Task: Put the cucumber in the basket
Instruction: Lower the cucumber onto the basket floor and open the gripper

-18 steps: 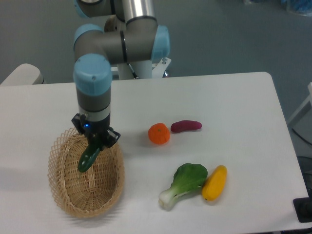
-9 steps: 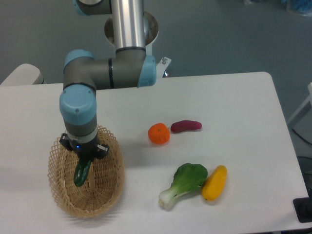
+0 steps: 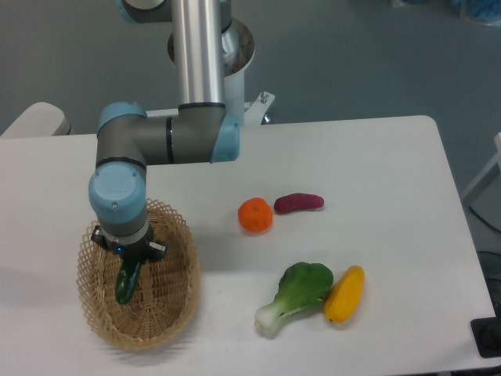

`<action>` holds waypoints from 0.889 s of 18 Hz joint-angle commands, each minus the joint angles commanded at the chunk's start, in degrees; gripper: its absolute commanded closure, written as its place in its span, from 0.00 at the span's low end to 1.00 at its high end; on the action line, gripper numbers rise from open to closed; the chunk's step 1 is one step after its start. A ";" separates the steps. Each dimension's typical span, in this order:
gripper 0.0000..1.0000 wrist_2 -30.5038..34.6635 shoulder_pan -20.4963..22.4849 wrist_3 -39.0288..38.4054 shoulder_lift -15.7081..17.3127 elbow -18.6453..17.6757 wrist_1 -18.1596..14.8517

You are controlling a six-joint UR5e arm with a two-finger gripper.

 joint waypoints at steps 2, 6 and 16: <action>0.02 1.49 0.00 0.97 -0.09 0.70 0.79; 0.00 4.39 0.00 1.41 0.79 2.54 2.63; 0.00 8.88 8.77 23.43 8.78 6.95 1.58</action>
